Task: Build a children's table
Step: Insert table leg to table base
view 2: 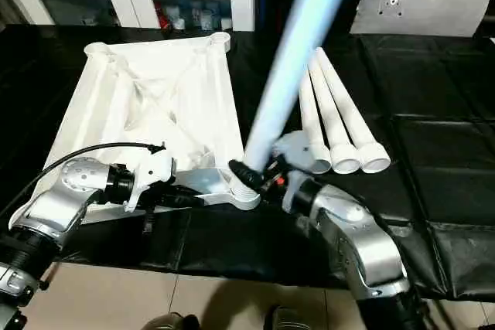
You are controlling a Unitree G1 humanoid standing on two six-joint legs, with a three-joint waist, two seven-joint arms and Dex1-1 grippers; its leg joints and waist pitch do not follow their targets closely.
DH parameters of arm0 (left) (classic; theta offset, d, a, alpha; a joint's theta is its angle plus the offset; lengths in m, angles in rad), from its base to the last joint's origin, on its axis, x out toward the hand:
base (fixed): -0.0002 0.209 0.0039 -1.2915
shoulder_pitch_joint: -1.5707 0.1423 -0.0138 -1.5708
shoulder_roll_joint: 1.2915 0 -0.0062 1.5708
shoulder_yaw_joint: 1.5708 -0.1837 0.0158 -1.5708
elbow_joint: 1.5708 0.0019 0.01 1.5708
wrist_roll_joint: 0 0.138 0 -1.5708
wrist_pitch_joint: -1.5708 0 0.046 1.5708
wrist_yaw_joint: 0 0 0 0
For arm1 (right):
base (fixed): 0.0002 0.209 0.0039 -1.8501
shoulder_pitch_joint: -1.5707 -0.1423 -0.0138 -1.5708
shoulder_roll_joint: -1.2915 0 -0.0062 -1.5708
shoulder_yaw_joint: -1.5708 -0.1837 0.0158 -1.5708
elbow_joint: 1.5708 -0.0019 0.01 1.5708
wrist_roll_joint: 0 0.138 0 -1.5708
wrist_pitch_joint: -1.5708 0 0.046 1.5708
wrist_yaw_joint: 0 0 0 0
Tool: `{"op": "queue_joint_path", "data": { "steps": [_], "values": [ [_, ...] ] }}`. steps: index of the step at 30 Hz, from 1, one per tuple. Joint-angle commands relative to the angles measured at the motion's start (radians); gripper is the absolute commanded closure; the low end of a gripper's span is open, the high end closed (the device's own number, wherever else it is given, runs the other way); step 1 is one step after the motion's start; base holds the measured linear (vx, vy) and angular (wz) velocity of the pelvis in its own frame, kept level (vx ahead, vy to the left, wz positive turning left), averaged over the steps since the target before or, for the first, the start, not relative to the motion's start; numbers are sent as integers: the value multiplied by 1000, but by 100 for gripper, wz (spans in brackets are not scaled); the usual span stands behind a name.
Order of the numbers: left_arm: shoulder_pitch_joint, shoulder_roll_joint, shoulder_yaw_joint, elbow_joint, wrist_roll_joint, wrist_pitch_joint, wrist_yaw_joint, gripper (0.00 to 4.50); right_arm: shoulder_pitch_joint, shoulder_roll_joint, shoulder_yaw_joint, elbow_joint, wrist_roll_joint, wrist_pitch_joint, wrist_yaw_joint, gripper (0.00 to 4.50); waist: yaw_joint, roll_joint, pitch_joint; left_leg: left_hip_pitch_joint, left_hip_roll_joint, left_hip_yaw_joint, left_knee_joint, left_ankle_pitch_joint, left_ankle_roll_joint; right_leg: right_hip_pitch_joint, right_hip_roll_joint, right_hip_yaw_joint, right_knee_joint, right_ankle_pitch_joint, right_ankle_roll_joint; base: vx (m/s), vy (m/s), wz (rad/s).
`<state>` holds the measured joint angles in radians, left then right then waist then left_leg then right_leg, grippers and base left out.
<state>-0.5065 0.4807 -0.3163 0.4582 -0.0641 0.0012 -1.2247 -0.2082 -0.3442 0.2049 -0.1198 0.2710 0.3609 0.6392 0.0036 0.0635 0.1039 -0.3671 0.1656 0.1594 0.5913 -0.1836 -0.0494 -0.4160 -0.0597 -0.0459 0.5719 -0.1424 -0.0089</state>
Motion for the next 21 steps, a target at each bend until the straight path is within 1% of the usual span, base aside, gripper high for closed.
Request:
{"op": "queue_joint_path", "data": {
  "steps": [1,2,3,4,5,6,7,8,9,10,11,12,13,14,15,16,17,18,19,20,21],
  "values": [
    [-14,13,36,-18,-14,-15,1,450,33,-39,73,115,-101,52,13,260,-6,-4,-37,14,42,-25,-91,-459,2,22,-73,35,-106,-700,-74,0,0,0],
    [-16,17,34,-20,-11,-17,-3,450,17,-49,93,127,-113,52,33,260,-8,-5,-36,15,41,-27,-90,-464,4,20,-74,35,-109,-730,-63,0,0,0],
    [-16,17,34,-20,-11,-17,-3,450,17,-49,93,127,-113,52,33,260,-10,-2,-33,16,40,-29,-90,-475,4,18,-76,34,-112,-759,-54,0,0,0],
    [-17,24,33,-27,-10,-16,-9,450,-6,-70,130,144,-127,56,77,260,-13,-15,-26,15,40,-28,-91,-480,6,13,-75,33,-117,-776,-45,0,0,0],
    [-17,26,34,-31,-11,-15,-12,450,-12,-77,144,149,-127,60,99,260,-12,-9,-25,15,39,-32,-90,-490,4,14,-76,31,-114,-791,-40,0,0,0],
    [-17,28,34,-37,-13,-12,-13,450,-14,-83,154,151,-125,60,114,260,-15,-9,-21,21,42,-34,-92,-509,2,9,-76,32,-119,-804,-31,0,0,0],
    [-19,29,35,-38,-14,-11,-15,450,-15,-86,162,156,-126,57,123,260,-17,-15,-17,22,42,-33,-94,-513,3,6,-75,32,-122,-801,-31,0,0,0],
    [-17,31,35,-45,-15,-8,-16,450,-13,-91,168,154,-127,54,129,260,-19,-20,-13,20,43,-34,-99,-511,6,10,-76,32,-122,-782,-34,0,0,0],
    [-21,32,35,-44,-16,-8,-20,450,-11,-93,175,157,-123,50,140,260,-18,-22,-12,18,43,-34,-103,-499,11,12,-77,35,-120,-766,-35,0,0,0],
    [-24,35,36,-46,-19,-10,-24,450,-5,-95,181,158,-117,45,155,260,-18,-23,-8,18,44,-33,-105,-496,13,9,-78,37,-121,-763,-37,0,0,0],
    [-29,35,38,-43,-21,-13,-25,450,-1,-93,182,160,-109,42,167,260,-20,-28,0,16,44,-33,-107,-495,17,6,-78,39,-123,-763,-37,0,0,0],
    [-29,35,39,-46,-23,-13,-25,450,3,-93,182,157,-105,42,172,260,-21,-26,2,17,46,-33,-110,-494,19,7,-78,41,-121,-755,-42,0,0,0],
    [-41,38,43,-41,-32,-17,-41,450,3,-82,179,168,-86,42,193,260,-21,-29,11,15,46,-34,-113,-499,20,3,-79,42,-123,-759,-41,0,0,0],
    [-49,41,43,-40,-37,-16,-52,450,1,-77,179,175,-76,44,203,260,-22,-31,16,16,46,-35,-115,-509,18,3,-80,42,-123,-768,-40,0,0,0],
    [-50,41,44,-41,-37,-16,-54,450,1,-76,179,176,-75,44,205,260,-22,-30,16,18,46,-36,-115,-509,17,4,-82,43,-124,-774,-41,0,0,0],
    [-63,44,46,-41,-44,-8,-68,450,-4,-73,184,184,-69,45,220,260,-22,-34,24,17,46,-37,-118,-511,19,0,-83,44,-125,-774,-40,0,0,0],
    [-67,44,46,-41,-45,-6,-70,450,-5,-72,186,186,-69,44,223,260,-21,-34,24,16,46,-37,-118,-509,19,3,-83,44,-123,-770,-42,0,0,0],
    [-89,46,48,-21,-42,-8,-75,450,-16,-69,194,196,-70,45,238,260,-20,-39,29,15,47,-36,-122,-485,24,4,-85,47,-122,-753,-52,0,0,0],
    [-108,48,49,-1,-38,-13,-79,450,-25,-66,200,201,-72,46,246,260,-20,-40,29,15,47,-36,-122,-477,26,5,-85,48,-121,-747,-56,0,0,0],
    [-108,48,49,-1,-38,-13,-79,450,-25,-66,200,202,-72,46,246,260,-18,-37,31,18,48,-34,-122,-466,26,4,-87,50,-122,-746,-63,0,0,0],
    [-143,60,54,42,-25,-27,-80,450,-46,-50,201,210,-66,55,255,260,-16,-38,33,19,50,-33,-124,-454,26,6,-87,50,-122,-725,-75,0,0,0]
  ]
}}
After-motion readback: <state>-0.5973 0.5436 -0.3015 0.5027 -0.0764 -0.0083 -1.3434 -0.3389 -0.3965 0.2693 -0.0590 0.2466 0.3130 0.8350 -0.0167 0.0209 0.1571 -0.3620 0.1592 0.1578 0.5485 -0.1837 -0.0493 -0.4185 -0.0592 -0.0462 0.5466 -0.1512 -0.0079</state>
